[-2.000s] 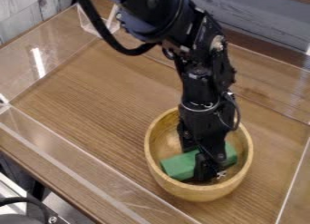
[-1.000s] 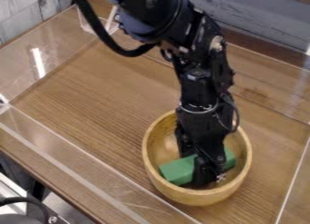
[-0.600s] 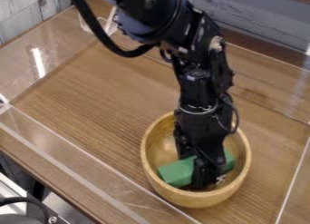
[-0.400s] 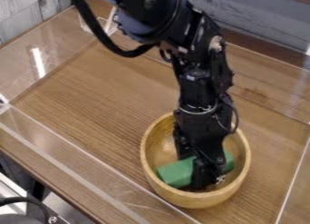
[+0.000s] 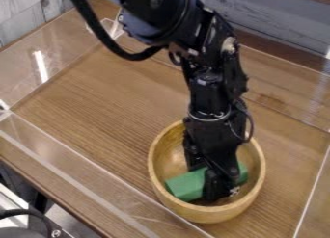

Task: Remove the green block from inside the brown bowl and put it on the table

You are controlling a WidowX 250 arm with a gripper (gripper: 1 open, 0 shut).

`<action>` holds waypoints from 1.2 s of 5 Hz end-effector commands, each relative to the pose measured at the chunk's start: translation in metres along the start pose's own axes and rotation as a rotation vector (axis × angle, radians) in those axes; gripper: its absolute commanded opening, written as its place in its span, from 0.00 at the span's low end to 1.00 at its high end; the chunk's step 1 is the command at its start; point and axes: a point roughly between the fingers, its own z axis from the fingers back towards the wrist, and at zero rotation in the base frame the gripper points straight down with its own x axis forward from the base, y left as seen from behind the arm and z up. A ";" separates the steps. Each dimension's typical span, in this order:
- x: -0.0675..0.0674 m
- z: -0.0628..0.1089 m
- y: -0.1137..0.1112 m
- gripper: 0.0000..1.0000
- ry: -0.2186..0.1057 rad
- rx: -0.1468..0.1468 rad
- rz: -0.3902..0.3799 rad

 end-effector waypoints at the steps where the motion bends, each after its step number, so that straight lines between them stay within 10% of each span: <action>1: 0.005 0.013 -0.001 0.00 -0.049 0.014 -0.003; 6: 0.002 0.024 -0.005 0.00 -0.051 0.011 0.042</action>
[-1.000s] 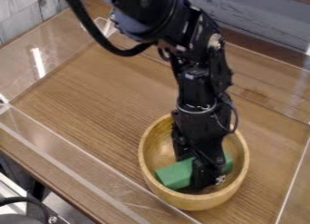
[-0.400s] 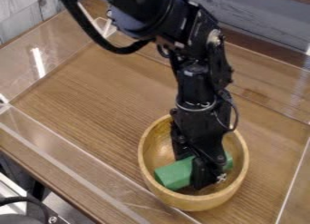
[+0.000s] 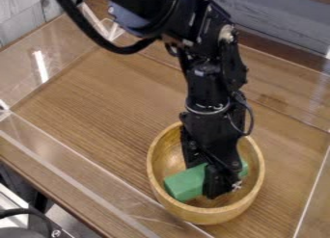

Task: Remove the green block from inside the brown bowl and put it on the table

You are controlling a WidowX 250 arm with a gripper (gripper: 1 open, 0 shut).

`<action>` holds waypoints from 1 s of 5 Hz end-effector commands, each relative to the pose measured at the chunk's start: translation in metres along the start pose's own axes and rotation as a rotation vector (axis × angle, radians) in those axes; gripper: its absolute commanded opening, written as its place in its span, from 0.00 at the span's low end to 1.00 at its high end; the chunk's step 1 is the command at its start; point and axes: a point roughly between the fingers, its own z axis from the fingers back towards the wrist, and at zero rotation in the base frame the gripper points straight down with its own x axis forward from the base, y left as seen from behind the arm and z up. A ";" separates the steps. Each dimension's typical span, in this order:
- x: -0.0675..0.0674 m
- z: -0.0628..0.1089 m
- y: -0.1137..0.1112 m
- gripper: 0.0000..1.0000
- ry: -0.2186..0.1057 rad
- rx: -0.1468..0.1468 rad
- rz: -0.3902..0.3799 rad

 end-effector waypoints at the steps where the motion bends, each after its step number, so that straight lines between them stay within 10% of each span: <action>1: 0.005 0.013 0.001 0.00 -0.047 0.016 -0.002; 3: 0.005 0.014 0.003 0.00 -0.058 0.019 0.014; 4: 0.004 0.013 0.005 1.00 -0.062 0.021 0.020; 5: 0.005 0.004 0.007 1.00 -0.065 0.027 0.017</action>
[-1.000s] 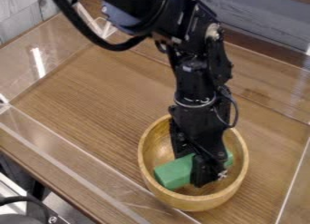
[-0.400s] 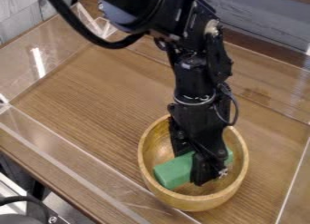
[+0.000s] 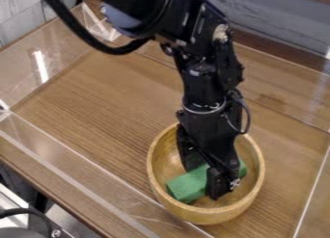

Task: Remove the green block from inside the brown bowl and put it on the table

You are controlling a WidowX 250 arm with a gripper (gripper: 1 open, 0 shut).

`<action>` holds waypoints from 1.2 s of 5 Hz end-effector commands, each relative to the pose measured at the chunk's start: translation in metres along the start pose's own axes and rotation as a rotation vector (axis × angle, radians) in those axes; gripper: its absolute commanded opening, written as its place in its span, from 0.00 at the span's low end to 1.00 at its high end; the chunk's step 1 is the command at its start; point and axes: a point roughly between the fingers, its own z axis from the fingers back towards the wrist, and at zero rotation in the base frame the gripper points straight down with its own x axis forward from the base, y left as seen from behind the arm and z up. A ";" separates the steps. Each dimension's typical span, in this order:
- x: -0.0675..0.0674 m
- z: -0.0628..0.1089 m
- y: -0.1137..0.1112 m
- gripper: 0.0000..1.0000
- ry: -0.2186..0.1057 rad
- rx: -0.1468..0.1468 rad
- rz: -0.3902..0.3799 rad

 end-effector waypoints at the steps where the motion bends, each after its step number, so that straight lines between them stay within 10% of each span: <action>1: 0.004 -0.004 0.003 1.00 -0.029 0.012 0.000; 2: 0.004 -0.007 0.004 0.00 -0.032 0.015 0.007; 6: -0.004 0.007 0.000 0.00 -0.017 0.001 0.066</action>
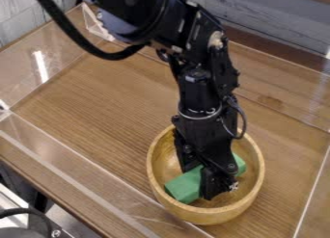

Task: Remove the green block from inside the brown bowl and put it on the table

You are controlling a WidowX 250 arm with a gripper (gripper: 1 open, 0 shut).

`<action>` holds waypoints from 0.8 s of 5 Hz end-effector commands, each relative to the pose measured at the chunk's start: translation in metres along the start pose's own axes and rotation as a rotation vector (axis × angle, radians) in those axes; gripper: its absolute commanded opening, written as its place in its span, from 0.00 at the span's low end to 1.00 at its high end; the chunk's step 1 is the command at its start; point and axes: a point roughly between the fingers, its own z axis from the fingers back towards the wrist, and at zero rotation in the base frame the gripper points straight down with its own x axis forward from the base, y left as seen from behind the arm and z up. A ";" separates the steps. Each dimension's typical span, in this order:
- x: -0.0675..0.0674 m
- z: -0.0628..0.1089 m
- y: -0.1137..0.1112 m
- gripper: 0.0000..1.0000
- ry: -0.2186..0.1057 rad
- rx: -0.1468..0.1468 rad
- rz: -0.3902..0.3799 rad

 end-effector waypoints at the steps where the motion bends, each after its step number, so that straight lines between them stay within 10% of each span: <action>1: 0.002 0.013 0.001 0.00 -0.035 0.008 0.021; 4: 0.004 0.017 0.005 0.00 -0.048 0.015 0.059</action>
